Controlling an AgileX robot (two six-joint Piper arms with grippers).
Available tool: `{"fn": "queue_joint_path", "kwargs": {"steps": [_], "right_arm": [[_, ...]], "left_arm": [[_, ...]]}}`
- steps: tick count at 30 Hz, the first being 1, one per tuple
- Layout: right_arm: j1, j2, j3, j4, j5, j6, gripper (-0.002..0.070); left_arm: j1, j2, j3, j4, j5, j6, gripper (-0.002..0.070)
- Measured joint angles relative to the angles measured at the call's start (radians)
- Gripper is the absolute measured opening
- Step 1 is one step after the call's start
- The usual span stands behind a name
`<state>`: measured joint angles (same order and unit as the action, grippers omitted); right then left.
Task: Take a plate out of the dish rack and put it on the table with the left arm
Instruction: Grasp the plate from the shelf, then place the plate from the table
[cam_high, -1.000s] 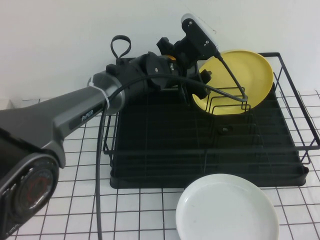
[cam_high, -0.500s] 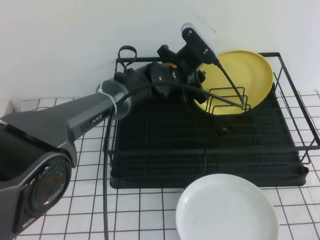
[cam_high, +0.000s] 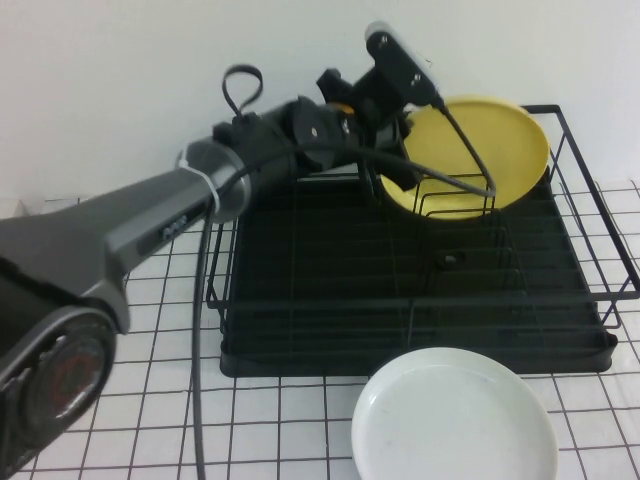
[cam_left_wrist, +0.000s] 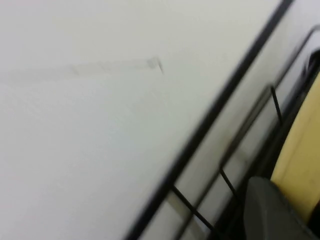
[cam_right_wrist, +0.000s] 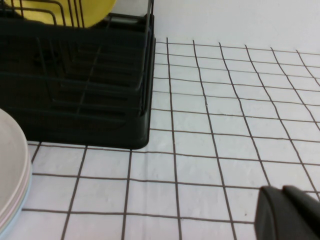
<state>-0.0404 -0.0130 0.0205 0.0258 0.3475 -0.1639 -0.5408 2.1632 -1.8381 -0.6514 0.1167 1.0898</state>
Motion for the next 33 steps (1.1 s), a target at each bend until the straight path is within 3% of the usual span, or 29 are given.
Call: {"fn": "queue_joint_path", "kwargs": {"steps": [10,15,23,28,33], "right_arm": [[0.0,0.0,0.0,0.0,0.0,0.0,-0.0003],[0.0,0.0,0.0,0.0,0.0,0.0,-0.0003],[0.0,0.0,0.0,0.0,0.0,0.0,-0.0003],[0.0,0.0,0.0,0.0,0.0,0.0,-0.0003],[0.0,0.0,0.0,0.0,0.0,0.0,-0.0003]], "left_arm": [[0.0,-0.193,0.0,0.008,0.092,-0.014,0.0009],[0.0,-0.283,0.0,0.063,0.215,-0.136,0.0004],[0.0,-0.431,-0.002,0.286,0.602,-0.576,0.0003],[0.0,-0.451,-0.002,0.306,0.884,-0.686,0.0003],[0.0,-0.451,0.016,0.302,1.059,-0.709,0.0003]]}}
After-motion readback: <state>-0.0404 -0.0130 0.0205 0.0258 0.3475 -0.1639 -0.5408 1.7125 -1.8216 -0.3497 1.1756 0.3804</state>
